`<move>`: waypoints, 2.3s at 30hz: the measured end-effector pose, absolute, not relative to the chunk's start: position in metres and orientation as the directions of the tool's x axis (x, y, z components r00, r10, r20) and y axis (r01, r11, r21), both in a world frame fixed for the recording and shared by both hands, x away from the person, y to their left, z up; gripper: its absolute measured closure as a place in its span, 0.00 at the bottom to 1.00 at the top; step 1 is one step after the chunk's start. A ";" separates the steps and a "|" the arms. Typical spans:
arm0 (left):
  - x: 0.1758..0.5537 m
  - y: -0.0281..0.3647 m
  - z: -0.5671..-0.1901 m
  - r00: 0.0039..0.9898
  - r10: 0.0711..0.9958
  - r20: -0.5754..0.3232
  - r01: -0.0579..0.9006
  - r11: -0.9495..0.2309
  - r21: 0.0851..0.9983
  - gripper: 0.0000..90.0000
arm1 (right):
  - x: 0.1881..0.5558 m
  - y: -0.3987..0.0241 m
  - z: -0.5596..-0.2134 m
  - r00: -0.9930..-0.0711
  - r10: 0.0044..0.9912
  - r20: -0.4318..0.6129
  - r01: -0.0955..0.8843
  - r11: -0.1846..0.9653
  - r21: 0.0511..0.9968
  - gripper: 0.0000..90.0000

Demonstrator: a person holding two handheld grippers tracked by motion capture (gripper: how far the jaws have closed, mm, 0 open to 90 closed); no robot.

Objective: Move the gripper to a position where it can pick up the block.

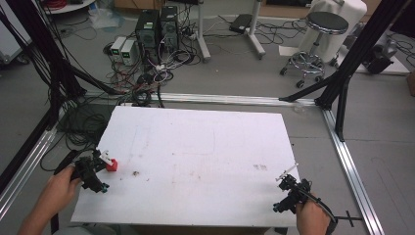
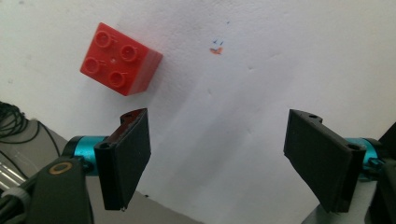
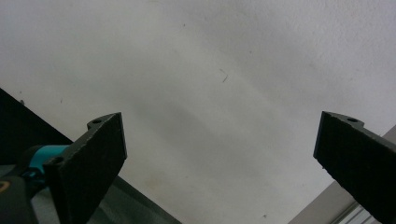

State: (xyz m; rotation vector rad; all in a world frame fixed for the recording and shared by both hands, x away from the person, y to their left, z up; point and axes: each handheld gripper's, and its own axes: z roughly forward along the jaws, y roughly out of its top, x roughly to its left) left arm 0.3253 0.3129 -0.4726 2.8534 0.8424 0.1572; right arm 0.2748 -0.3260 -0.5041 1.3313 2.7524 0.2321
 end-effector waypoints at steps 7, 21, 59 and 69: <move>0.336 0.317 -0.471 0.871 0.490 0.049 0.480 -0.867 0.129 0.26 | 0.275 -0.326 -0.505 -0.621 0.784 0.000 0.773 0.612 0.167 0.02; 0.362 0.321 -0.473 0.932 0.360 0.040 0.356 -0.931 0.084 0.26 | 0.275 -0.323 -0.508 -0.629 0.778 0.005 0.768 0.620 0.160 0.02; 0.415 0.302 -0.497 0.997 0.070 -0.040 0.070 -0.998 -0.009 0.26 | 0.276 -0.318 -0.514 -0.641 0.767 0.003 0.760 0.635 0.137 0.02; 0.415 0.300 -0.504 0.997 0.062 -0.048 0.062 -0.998 -0.002 0.26 | 0.276 -0.316 -0.515 -0.645 0.764 0.003 0.758 0.639 0.133 0.02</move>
